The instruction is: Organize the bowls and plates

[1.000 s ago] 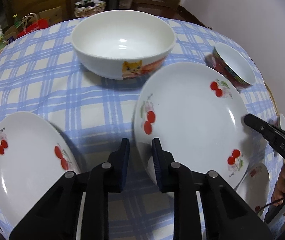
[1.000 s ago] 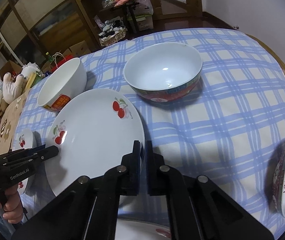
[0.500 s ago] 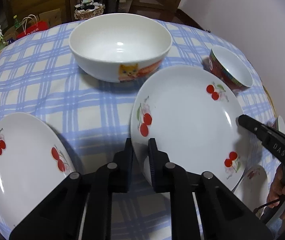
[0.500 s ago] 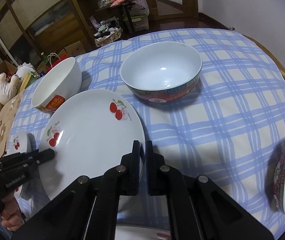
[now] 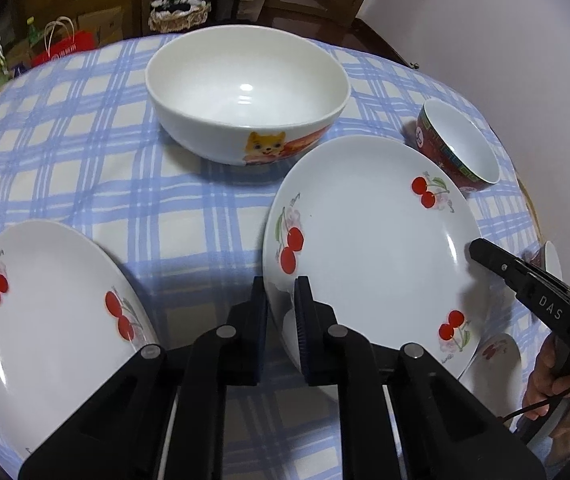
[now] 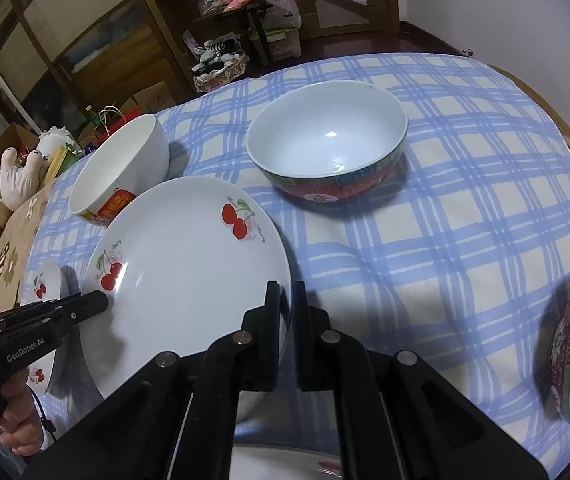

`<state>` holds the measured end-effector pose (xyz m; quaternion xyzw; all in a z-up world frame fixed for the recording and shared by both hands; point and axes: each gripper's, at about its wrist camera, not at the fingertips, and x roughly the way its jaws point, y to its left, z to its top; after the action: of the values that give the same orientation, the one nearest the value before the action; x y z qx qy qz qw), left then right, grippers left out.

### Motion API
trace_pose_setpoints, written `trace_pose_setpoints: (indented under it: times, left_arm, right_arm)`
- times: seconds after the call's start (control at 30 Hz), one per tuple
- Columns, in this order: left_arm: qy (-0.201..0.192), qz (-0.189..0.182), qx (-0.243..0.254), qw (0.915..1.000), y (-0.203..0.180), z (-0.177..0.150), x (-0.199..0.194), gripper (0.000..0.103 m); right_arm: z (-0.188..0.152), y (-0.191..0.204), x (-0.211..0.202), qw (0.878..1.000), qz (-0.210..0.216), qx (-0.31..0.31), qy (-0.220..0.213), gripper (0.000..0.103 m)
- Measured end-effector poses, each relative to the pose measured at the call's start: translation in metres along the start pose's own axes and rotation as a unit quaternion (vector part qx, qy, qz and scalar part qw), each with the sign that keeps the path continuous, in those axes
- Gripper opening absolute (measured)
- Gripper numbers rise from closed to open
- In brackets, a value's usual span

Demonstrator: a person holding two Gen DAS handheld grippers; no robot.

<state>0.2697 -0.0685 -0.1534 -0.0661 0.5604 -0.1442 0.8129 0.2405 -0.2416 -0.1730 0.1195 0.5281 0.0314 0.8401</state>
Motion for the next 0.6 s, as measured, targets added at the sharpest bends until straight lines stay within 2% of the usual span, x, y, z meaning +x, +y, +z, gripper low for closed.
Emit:
trace_pose_setpoints:
  times: [0.6]
  left_arm:
    - [-0.010, -0.010, 0.008, 0.9999, 0.002, 0.002, -0.017, 0.013]
  right_arm:
    - [0.000, 0.007, -0.012, 1.000, 0.005, -0.008, 0.000, 0.006]
